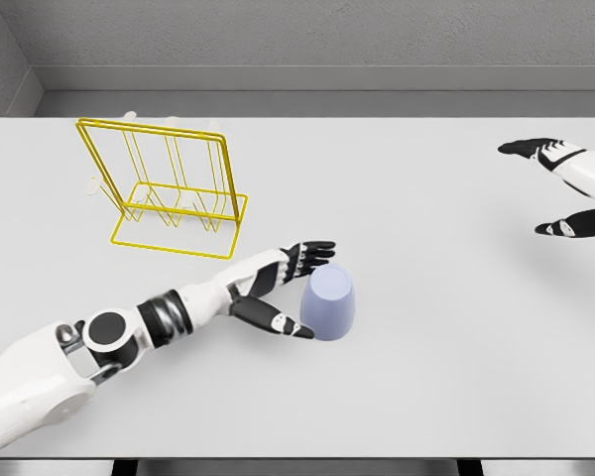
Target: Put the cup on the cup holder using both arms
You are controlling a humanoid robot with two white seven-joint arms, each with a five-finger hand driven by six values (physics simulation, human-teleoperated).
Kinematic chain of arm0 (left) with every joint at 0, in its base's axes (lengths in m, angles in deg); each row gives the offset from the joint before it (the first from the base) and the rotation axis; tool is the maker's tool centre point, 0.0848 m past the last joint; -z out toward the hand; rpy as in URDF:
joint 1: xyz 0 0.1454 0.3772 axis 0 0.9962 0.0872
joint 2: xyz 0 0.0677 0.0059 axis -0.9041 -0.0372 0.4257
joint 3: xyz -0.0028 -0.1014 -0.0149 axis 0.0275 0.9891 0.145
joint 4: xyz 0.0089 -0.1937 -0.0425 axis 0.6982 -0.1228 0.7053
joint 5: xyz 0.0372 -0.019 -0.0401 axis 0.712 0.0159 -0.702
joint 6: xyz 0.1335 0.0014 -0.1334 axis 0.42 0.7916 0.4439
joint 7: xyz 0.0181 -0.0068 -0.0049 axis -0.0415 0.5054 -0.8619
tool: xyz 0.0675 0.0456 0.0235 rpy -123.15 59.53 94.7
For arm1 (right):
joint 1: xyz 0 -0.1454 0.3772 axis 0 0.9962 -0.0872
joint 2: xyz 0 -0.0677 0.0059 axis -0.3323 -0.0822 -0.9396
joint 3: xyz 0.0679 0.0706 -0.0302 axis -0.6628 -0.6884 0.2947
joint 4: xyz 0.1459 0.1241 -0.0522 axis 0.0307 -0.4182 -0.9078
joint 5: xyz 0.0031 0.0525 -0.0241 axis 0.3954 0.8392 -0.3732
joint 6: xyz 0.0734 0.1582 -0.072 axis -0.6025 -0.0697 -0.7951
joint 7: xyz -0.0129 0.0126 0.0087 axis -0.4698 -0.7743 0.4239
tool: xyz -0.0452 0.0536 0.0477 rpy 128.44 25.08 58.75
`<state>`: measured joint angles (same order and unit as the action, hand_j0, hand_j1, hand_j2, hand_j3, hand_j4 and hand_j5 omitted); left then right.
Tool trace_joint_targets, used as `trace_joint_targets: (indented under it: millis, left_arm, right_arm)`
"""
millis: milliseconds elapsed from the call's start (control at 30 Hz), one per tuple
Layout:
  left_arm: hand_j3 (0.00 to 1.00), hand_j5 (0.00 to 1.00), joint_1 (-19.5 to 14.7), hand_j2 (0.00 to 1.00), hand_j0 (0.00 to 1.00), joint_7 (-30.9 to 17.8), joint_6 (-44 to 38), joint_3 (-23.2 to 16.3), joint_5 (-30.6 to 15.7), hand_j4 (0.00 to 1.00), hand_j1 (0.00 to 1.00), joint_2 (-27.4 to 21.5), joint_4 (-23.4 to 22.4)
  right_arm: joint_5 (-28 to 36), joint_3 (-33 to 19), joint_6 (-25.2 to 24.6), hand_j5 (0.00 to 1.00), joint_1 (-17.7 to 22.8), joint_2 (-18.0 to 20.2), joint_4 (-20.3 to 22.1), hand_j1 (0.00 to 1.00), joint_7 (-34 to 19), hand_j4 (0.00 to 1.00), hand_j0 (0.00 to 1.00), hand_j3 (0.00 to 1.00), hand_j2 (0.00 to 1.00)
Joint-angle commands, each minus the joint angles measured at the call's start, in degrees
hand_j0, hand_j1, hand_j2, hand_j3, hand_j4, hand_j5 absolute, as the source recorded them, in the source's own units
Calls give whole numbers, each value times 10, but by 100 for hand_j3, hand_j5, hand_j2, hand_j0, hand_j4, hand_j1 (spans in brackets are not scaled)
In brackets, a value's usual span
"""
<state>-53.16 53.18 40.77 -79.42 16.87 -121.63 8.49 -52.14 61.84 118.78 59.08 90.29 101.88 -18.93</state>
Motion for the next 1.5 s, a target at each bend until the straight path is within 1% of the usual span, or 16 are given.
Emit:
trace_joint_targets:
  millis: [0,167,467,533,567,633,667,700,733,800,933,1167,1467]
  left_arm:
    - [100,100,0,100,100,0,-8,0,-2,100,100,7,-5]
    - [100,100,0,100,100,0,-8,0,-1,100,100,25,-27]
    - [100,100,-1,100,100,0,-10,-2,-1,100,100,41,-34]
    - [100,100,-1,100,100,0,-24,-2,0,100,100,42,-33]
    - [97,97,-2,97,97,1,-24,-2,0,97,97,46,-33]
    - [95,95,-2,95,95,0,-24,-2,0,95,95,47,-33]
    - [88,88,-2,88,88,1,-24,-1,-1,88,88,48,-34]
    - [84,84,-2,84,84,1,-24,-1,-1,84,84,48,-34]
    - [72,72,-2,72,72,2,-23,0,-2,72,72,48,-33]
    - [64,64,-2,64,64,2,-20,0,-3,64,64,48,-33]
    - [60,60,-2,60,60,2,-19,2,-4,60,60,47,-33]
    - [61,61,-5,61,61,2,-18,3,-6,61,61,47,-25]
    - [61,61,-5,61,61,2,-8,19,-11,61,61,13,23]
  right_arm:
    - [4,0,-1,100,0,1,0,100,0,100,100,100,100]
    - [4,0,-1,100,1,0,0,100,0,100,100,100,100]
    - [5,-3,-1,100,0,0,3,100,0,100,100,100,100]
    - [4,-9,-1,100,0,0,4,100,-1,100,100,100,100]
    - [4,-8,-1,100,0,0,5,100,-1,100,100,100,100]
    - [4,-10,-1,100,0,0,5,100,-1,100,100,100,100]
    - [5,-12,-1,100,0,0,5,100,-1,100,100,100,100]
    - [5,-12,-1,100,0,0,5,100,-1,100,100,100,100]
    - [4,-12,-1,100,0,0,6,100,-1,100,100,100,100]
    - [4,-12,-1,100,0,0,8,100,-1,100,100,100,100]
    - [4,-12,-1,100,2,2,9,100,-1,100,100,100,100]
    - [4,-12,-1,100,4,2,8,100,-1,100,100,100,100]
    - [5,-12,-1,100,6,2,10,100,-1,100,100,100,100]
